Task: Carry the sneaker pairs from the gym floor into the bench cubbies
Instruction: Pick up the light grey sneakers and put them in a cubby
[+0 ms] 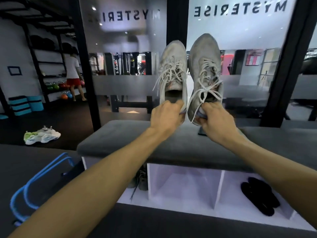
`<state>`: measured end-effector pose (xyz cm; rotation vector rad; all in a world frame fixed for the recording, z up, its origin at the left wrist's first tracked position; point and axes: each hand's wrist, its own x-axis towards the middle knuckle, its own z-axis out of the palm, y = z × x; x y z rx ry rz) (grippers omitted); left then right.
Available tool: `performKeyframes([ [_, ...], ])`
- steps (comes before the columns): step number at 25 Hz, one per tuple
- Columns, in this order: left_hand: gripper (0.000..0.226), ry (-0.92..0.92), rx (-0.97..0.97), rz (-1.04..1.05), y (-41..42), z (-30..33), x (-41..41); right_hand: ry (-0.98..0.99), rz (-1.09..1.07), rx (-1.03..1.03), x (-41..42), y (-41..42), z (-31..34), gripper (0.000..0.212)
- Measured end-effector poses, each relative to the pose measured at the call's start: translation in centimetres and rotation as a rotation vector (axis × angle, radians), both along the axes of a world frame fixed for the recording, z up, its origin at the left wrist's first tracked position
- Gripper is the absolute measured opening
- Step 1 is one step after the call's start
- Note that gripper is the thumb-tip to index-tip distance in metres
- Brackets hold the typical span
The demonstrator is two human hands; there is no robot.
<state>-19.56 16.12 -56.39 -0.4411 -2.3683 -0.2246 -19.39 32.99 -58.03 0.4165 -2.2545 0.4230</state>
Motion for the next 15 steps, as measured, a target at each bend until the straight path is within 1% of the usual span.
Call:
performKeyframes([
  [4, 0.028, -0.028, 0.013, -0.037, -1.4, -11.2, 0.4, -0.078, -0.015, 0.012, 0.1, -0.9, -11.4, 0.013],
  [6, 0.028, -0.061, 0.017, -0.045, -2.8, -15.7, 1.4, -0.122, -0.005, -0.025, 0.9, -1.8, -15.8, 0.017],
  [8, 0.026, -0.093, -0.019, -0.019, -3.9, -19.8, 2.6, -0.169, -0.001, -0.035, 2.2, -2.6, -19.6, 0.02],
  [12, 0.026, -0.169, -0.032, -0.025, -5.6, -26.6, 4.9, -0.273, -0.016, 0.017, 5.2, -4.5, -26.8, 0.012],
  [15, 0.026, -0.232, -0.047, -0.018, -6.4, -30.5, 6.3, -0.362, -0.021, 0.022, 7.0, -5.6, -30.7, 0.016],
])
